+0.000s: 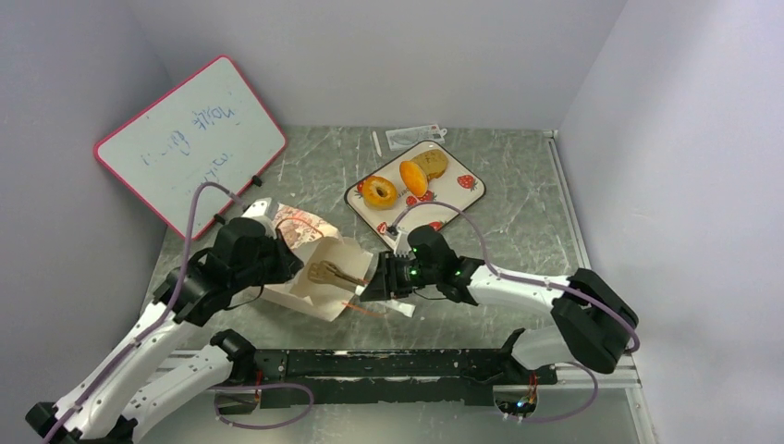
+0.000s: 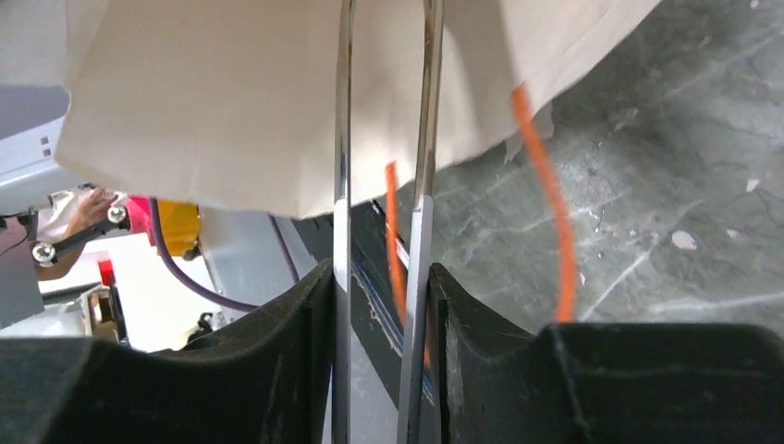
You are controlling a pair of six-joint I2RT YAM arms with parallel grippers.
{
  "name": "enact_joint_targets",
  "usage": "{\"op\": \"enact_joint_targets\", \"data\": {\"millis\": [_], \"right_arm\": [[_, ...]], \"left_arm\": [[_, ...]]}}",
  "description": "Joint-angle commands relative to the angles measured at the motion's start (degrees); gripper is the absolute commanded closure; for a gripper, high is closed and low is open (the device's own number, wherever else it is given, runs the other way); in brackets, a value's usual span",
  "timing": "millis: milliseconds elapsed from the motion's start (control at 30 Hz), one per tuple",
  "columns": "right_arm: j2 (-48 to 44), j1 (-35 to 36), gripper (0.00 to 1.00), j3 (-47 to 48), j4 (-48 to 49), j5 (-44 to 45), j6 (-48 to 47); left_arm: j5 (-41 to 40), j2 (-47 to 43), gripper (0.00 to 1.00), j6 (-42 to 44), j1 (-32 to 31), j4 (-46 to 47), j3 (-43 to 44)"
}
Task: Take the fake bread out of the paper bag
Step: Take out the fake bread from the paper bag.
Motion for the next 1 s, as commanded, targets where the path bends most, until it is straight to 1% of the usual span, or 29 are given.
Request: {"op": "enact_joint_targets", "data": {"millis": [0,100,300,533,833,967], "right_arm": [[2.8,0.45,0.61,2.88,6.96,1.26,1.03],[4.98,0.52,0.6,4.19,8.38,1.27,2.45],[9.3,1.61,0.6,6.93,10.88,0.13,5.19],[13.26,4.16,0.57,9.7,11.68,0.64,4.0],[17.26,4.32,0.55,9.96,12.54,2.4,0.85],[18.37,4.36,0.53,9.88,13.89,1.19,-0.54]], "left_arm": [[-0.39,-2.83,0.93,-3.74,-0.77,-8.9,2.21],[-0.84,-2.75,0.93,-3.84,-0.77,-10.4,1.95],[-0.71,-2.31,0.93,-3.28,-0.77,-10.01,1.15],[-0.42,-2.24,0.93,-2.83,-0.77,-9.45,1.61],[1.11,-1.51,0.93,-2.51,-0.77,-7.97,2.46],[1.98,-1.55,0.93,-2.69,-0.73,-7.39,2.35]]}}
